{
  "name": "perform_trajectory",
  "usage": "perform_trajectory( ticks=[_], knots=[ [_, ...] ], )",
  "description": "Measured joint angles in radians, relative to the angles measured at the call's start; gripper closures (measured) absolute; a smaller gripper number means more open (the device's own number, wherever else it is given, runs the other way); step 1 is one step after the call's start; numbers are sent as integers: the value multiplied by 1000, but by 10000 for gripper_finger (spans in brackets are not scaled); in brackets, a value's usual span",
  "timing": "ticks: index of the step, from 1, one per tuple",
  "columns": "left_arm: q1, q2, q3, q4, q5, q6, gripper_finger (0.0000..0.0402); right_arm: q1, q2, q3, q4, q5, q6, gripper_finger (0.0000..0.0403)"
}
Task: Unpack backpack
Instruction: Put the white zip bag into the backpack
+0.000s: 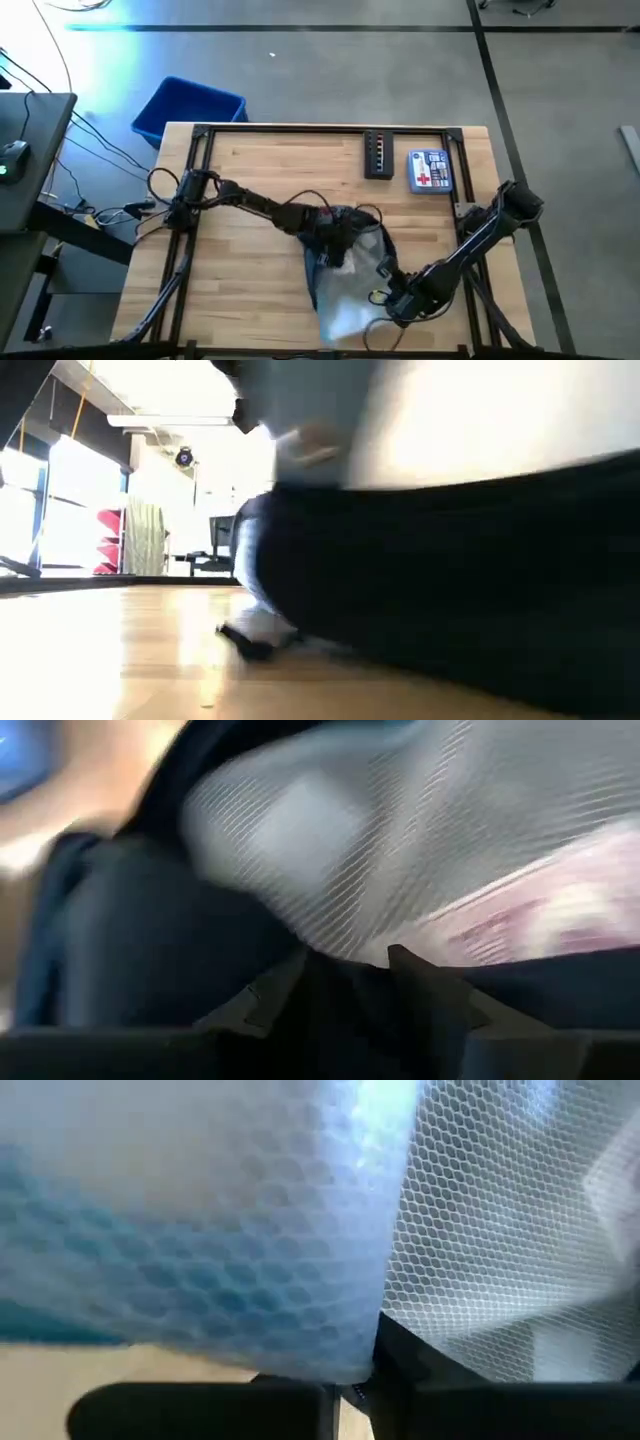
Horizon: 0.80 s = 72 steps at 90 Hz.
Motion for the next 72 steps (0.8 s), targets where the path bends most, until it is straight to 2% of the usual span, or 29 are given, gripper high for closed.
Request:
perform_trajectory(
  ticks=[10, 21, 28, 37, 47, 64, 72],
  knots=[
    [26, -75, -11, -118, -105, 3, 286, -25, 0, 0, 24, 21, 116, 397],
    [8, -205, -9, -194, -100, -33, 299, -54, 0, 0, 59, 26, 194, 399],
    [-22, -278, -6, -230, -24, -95, 309, -63, -1, 0, 76, 49, 212, 401],
    [-73, -317, -8, -243, 166, -181, 320, -74, -1, 0, 123, 90, 225, 401],
    [-157, -323, -8, -164, 336, -228, 325, -77, -1, 0, 162, 104, 205, 401],
    [-289, -222, -7, 111, 374, -268, 314, -98, -1, 0, 168, 93, 230, 402],
    [-328, -191, -6, 214, 360, -199, 293, -105, -1, 0, 167, 93, 231, 402]
  ],
)
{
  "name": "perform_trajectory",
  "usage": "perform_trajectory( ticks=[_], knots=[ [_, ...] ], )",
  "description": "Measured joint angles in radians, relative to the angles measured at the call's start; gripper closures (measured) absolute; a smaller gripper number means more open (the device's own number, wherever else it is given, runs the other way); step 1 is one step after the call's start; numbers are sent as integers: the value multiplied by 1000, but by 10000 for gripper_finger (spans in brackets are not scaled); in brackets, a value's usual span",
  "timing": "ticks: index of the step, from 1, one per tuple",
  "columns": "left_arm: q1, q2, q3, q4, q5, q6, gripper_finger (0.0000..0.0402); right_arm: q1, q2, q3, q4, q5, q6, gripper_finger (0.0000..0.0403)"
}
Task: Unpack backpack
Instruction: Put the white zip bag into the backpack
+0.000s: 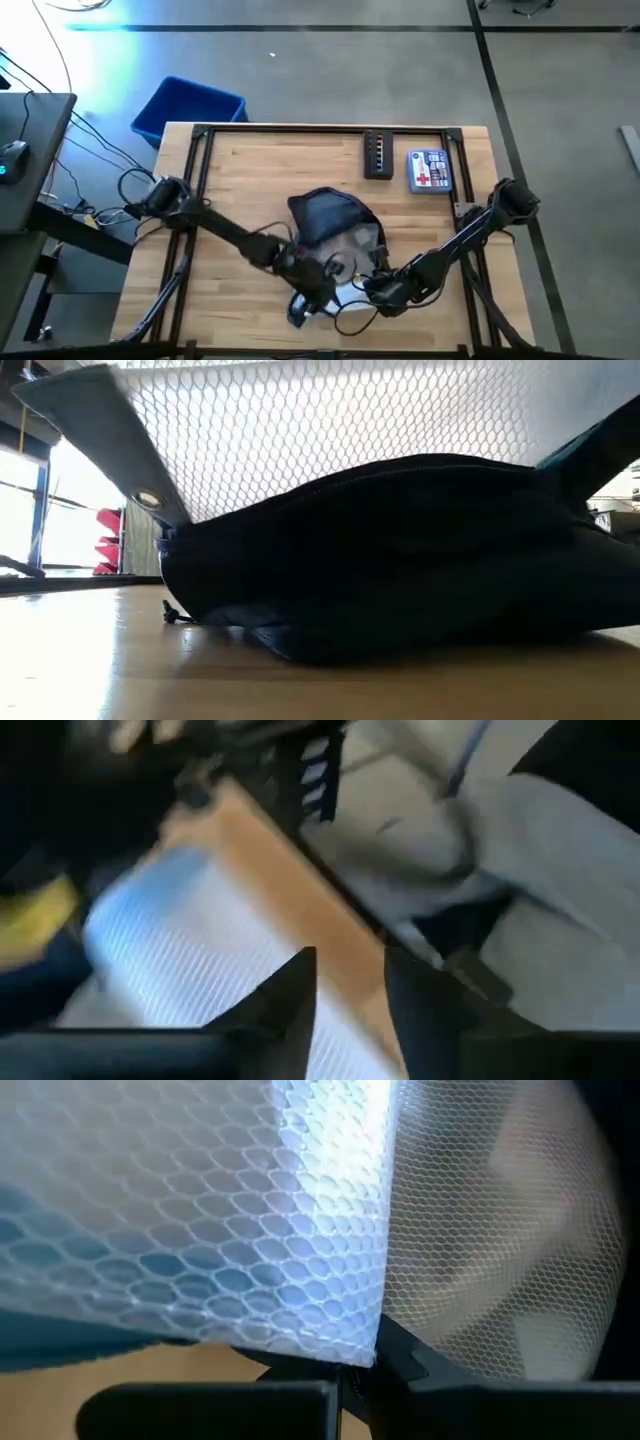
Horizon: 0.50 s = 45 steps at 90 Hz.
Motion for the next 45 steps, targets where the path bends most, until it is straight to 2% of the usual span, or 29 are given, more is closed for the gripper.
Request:
perform_trajectory(
  ticks=[16, 21, 34, 45],
  knots=[
    [-77, 34, 0, 30, -329, 173, 240, -7, 0, 0, 2, 1, -7, 402],
    [-85, 45, 0, 69, -365, 171, 222, -8, -1, 0, 2, 1, -7, 402],
    [-92, 100, 2, 156, -377, 112, 181, -15, -1, 0, 8, 2, -6, 402],
    [-94, 156, 1, 213, -459, 104, 162, -17, -1, -1, 19, 5, -7, 402]
  ],
)
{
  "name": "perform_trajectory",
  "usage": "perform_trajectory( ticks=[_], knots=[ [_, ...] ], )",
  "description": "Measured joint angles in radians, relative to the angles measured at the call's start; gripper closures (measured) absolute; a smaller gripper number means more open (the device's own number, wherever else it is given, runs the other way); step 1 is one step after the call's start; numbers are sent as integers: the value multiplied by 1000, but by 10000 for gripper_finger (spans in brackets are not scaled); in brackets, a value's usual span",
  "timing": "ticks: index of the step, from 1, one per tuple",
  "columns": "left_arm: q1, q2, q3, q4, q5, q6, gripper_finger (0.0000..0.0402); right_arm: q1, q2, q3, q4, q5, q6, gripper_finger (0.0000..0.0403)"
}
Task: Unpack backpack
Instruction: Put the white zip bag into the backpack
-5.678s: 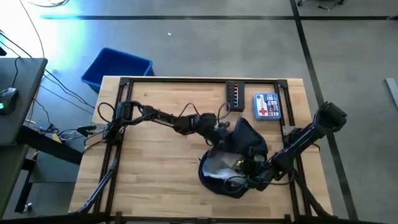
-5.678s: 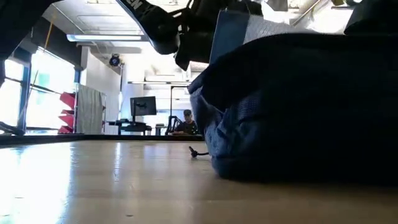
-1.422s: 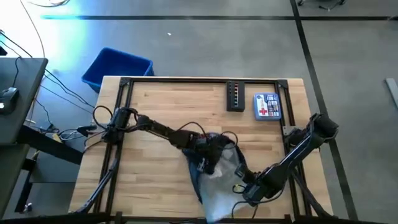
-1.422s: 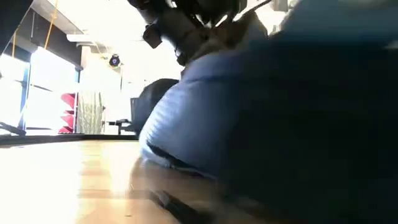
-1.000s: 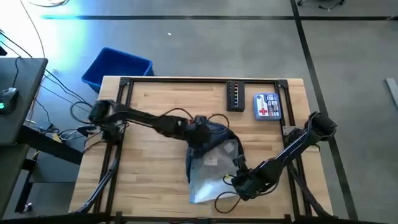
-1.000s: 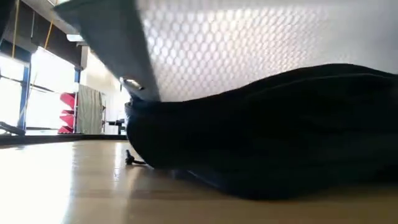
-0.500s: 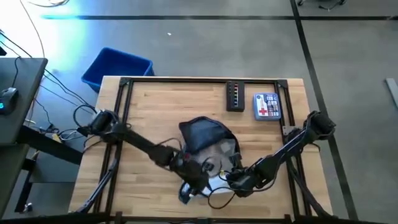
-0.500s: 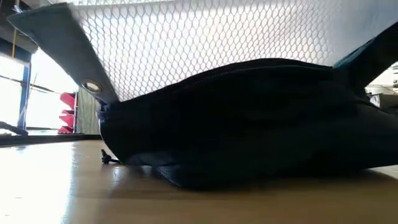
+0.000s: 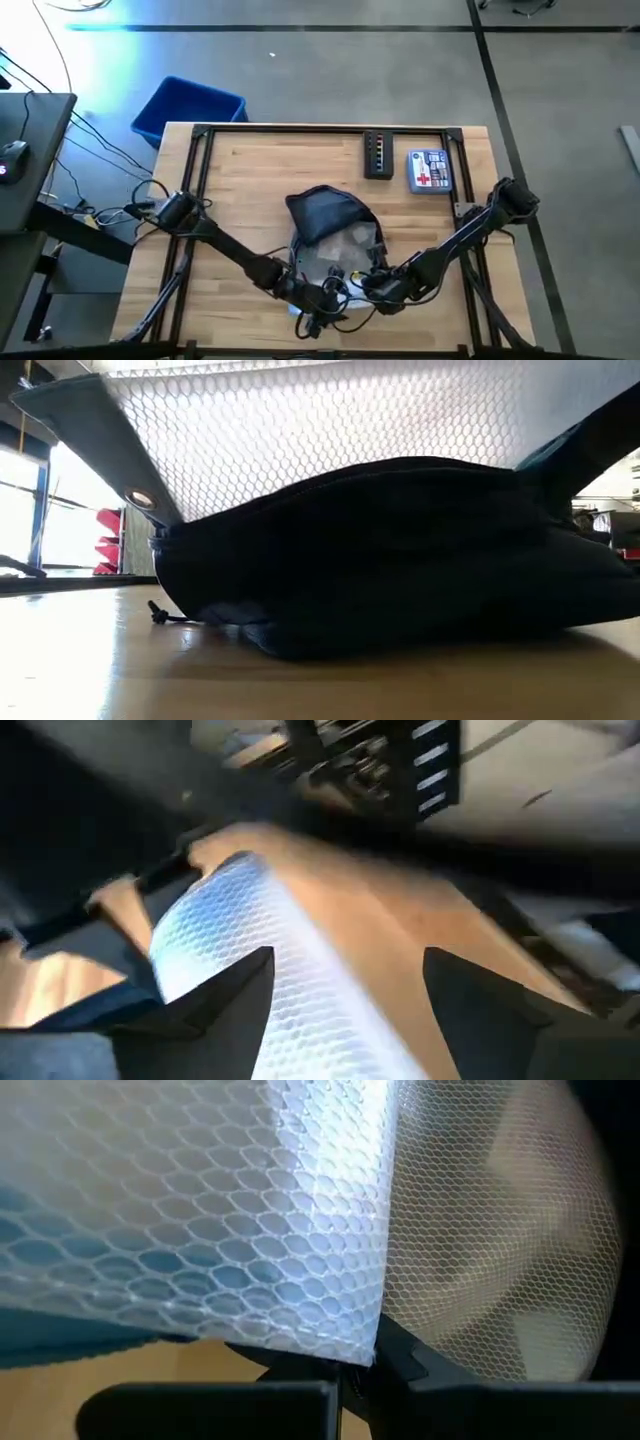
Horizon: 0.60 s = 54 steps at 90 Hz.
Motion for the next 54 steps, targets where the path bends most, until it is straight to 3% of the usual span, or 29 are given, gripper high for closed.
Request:
perform_trajectory(
  ticks=[11, 27, 42, 50, 54],
  knots=[
    [5, 42, 8, 43, -120, -40, 159, 0, 0, 0, 4, -1, 0, 402],
    [35, 41, 34, -59, -288, -53, 183, 2, 0, -1, 1, -26, -1, 402],
    [91, 38, 55, -199, -266, -153, 293, 5, 0, -1, 2, -89, 0, 397],
    [122, 38, 55, -251, -201, -212, 368, 4, 0, -1, -1, -89, -22, 371],
    [129, 38, 54, -260, -194, -226, 387, 4, 0, 0, -12, -89, -25, 351]
  ],
)
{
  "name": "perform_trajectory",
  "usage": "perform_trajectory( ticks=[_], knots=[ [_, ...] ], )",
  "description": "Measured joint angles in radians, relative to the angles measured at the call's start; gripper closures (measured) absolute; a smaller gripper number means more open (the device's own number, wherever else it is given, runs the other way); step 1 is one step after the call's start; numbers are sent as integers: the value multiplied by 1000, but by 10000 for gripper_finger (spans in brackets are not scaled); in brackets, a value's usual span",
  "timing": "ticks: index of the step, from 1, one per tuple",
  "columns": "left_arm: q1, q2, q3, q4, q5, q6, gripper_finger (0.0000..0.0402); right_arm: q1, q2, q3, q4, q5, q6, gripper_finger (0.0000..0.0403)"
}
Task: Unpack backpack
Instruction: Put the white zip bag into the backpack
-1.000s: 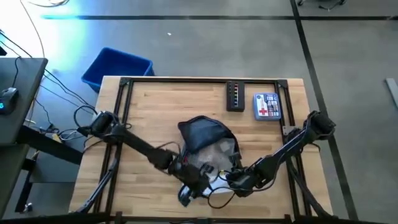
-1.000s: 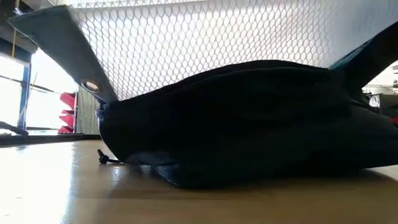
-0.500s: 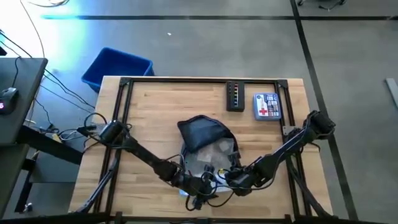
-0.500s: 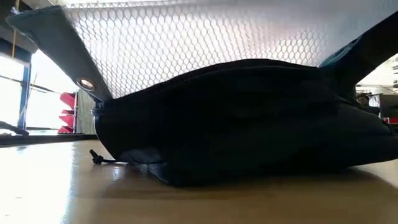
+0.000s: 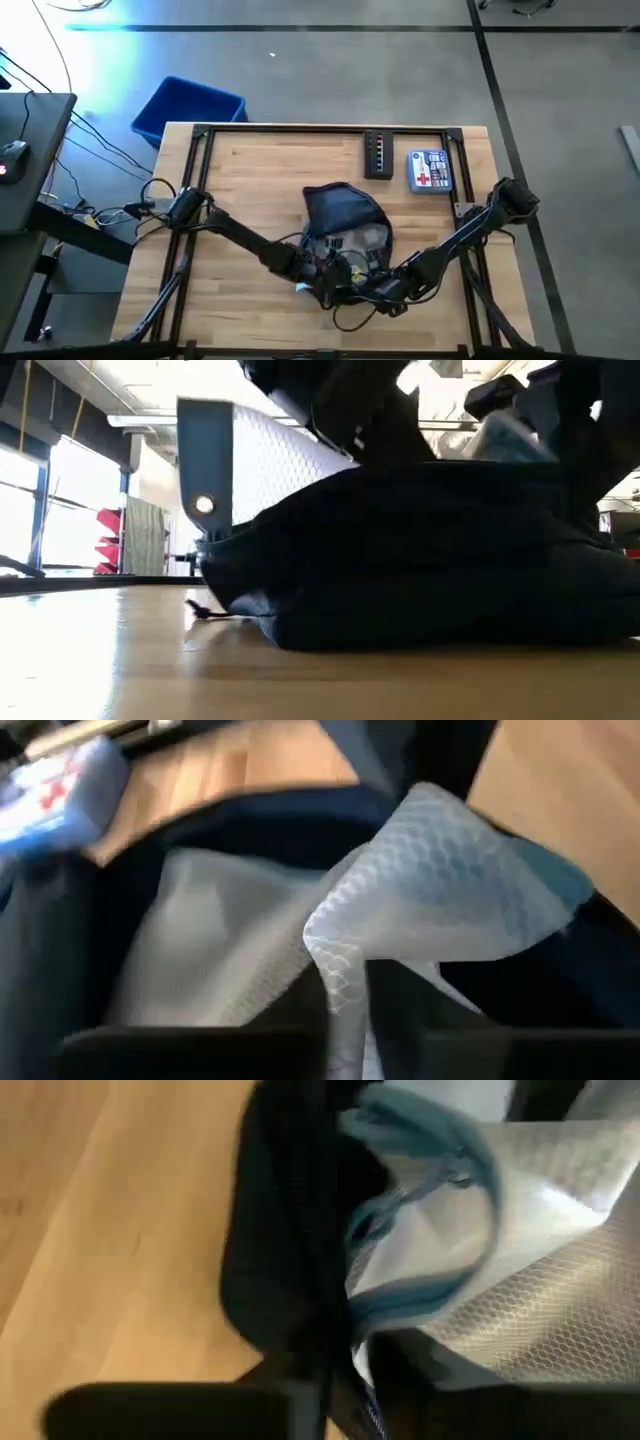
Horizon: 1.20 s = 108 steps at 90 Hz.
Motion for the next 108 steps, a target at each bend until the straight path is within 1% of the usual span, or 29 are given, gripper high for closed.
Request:
perform_trajectory(
  ticks=[12, 19, 24, 28, 32, 36, 41, 49, 53, 61, 74, 83, 94, 100, 108],
  knots=[
    [2, 0, 0, -6, -29, -5, 389, 2, 0, 20, -103, -8, 10, 282],
    [4, 0, -1, -10, -33, -4, 398, 7, 0, 30, -161, -8, 56, 245],
    [6, 0, -1, -10, -35, -4, 399, 7, 0, 28, -188, -9, 97, 229],
    [6, 0, -1, -7, -35, -4, 399, 8, -1, 14, -176, -12, 111, 225],
    [5, 0, -1, 0, -34, -4, 400, 15, -1, -7, -150, -24, 112, 232],
    [5, 0, -1, 2, -28, -4, 401, 21, -1, -27, -110, -27, 110, 250],
    [7, 0, -1, 4, -20, -4, 401, 31, -1, -45, -66, -27, 102, 289],
    [10, 1, -1, 12, 7, -5, 401, 51, -1, -49, -44, 3, 90, 370],
    [14, 2, -1, 26, 35, -4, 401, 61, -1, -49, -28, 31, 80, 388],
    [30, 5, -2, 70, 110, -3, 401, 78, -1, -34, -16, 80, 69, 396],
    [60, 5, -2, 117, 210, 36, 401, 106, -1, -13, 21, 110, 21, 402],
    [83, 11, -2, 153, 314, 57, 401, 127, -1, 6, 24, 141, 1, 402],
    [105, 52, -2, 217, 436, 60, 402, 156, 0, 27, 21, 223, -2, 403],
    [111, 83, -2, 251, 471, 60, 402, 171, -3, 38, 22, 255, -7, 403],
    [117, 122, -1, 267, 485, 65, 402, 189, -11, 47, 33, 295, -6, 403]
  ],
)
